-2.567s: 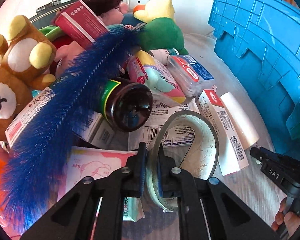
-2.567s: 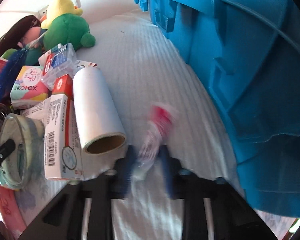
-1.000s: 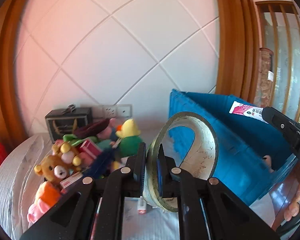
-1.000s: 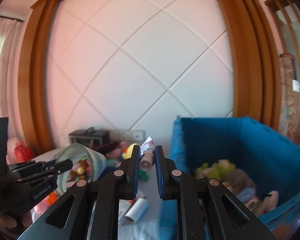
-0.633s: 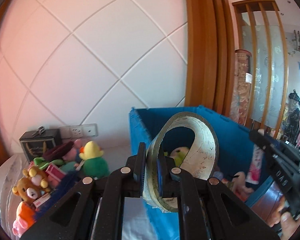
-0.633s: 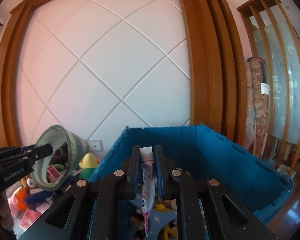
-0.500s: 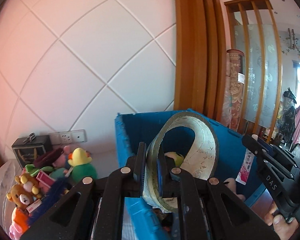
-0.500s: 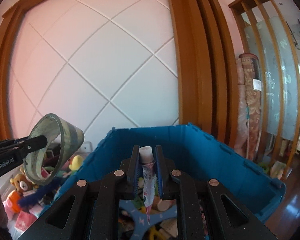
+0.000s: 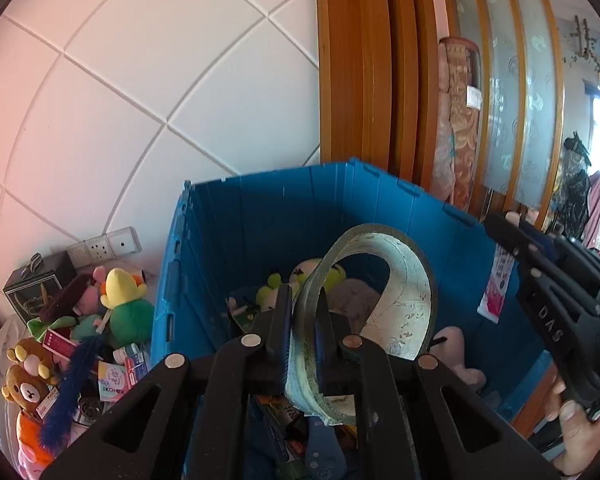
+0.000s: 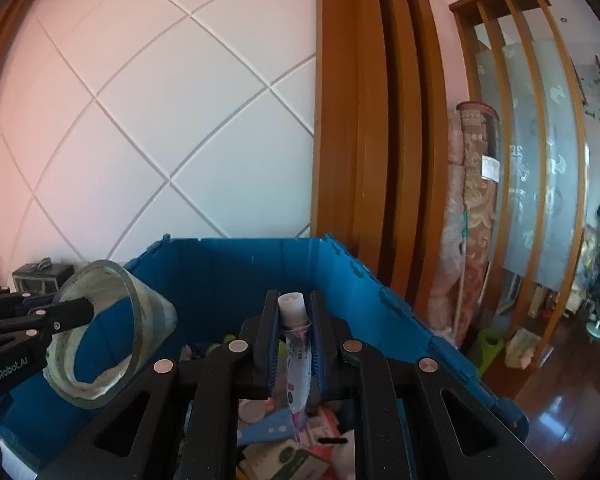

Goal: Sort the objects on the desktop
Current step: 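Carry the tape roll and ointment tube into the crate and release both, then withdraw both open tools from the crate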

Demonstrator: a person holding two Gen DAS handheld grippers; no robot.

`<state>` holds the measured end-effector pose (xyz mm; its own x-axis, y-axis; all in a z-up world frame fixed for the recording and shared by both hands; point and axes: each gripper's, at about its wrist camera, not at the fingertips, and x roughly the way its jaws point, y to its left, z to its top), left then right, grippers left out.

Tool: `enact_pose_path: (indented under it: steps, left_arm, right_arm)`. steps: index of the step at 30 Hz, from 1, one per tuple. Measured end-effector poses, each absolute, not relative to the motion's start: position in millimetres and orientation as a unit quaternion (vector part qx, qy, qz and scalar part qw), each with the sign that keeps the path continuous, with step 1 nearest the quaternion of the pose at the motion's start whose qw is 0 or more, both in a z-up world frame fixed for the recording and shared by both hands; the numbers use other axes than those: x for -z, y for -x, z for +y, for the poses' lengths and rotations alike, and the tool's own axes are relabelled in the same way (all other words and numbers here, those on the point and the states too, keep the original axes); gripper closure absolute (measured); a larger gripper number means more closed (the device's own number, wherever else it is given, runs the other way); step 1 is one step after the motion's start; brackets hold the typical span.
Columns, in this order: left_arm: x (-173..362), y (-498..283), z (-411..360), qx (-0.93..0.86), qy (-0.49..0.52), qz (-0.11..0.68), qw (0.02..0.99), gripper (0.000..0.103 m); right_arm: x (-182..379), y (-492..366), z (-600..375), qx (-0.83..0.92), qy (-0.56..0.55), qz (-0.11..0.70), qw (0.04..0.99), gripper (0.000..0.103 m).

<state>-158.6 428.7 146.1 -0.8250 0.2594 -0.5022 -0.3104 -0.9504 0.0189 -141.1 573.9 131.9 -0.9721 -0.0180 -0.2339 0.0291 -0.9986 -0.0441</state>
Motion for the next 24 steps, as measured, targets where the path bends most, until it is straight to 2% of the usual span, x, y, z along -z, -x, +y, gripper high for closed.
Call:
enact_pose_path:
  steps: [6, 8, 9, 10, 11, 12, 13, 14, 18, 24]
  left_arm:
    - [-132, 171, 433, -0.938, 0.300, 0.052, 0.164, 0.091]
    - [-126, 173, 436, -0.933, 0.315, 0.052, 0.163, 0.083]
    - [-126, 174, 437, -0.932, 0.320, 0.055, 0.164, 0.081]
    - [-127, 172, 437, -0.934, 0.313, 0.057, 0.161, 0.075]
    - [-129, 170, 437, -0.939, 0.302, 0.055, 0.154, 0.060]
    - [-130, 167, 436, -0.942, 0.294, 0.053, 0.152, 0.050]
    - [-132, 163, 434, -0.945, 0.285, 0.051, 0.155, 0.036]
    - [-132, 162, 433, -0.947, 0.277, 0.051, 0.156, 0.030]
    - [-135, 153, 430, -0.955, 0.253, 0.062, 0.139, 0.029]
    - [-151, 137, 399, -0.967, 0.229, 0.033, 0.103, 0.023]
  right_arm:
    - [-119, 160, 584, 0.990, -0.140, 0.019, -0.006, 0.088]
    - [-117, 165, 590, 0.988, -0.156, 0.003, -0.003, 0.088]
    - [-118, 165, 592, 0.988, -0.155, -0.003, -0.004, 0.079]
    - [-118, 165, 593, 0.988, -0.156, -0.006, -0.006, 0.055]
    - [-119, 165, 593, 0.987, -0.159, -0.009, -0.005, 0.040]
    - [-121, 162, 593, 0.988, -0.156, -0.010, -0.003, 0.015]
    - [-123, 159, 592, 0.989, -0.148, -0.008, -0.005, 0.001]
    - [-124, 156, 589, 0.990, -0.141, 0.000, -0.009, 0.000]
    - [-122, 157, 581, 0.989, -0.144, 0.021, -0.021, 0.000]
    - [-120, 161, 582, 0.985, -0.171, 0.014, -0.025, 0.000]
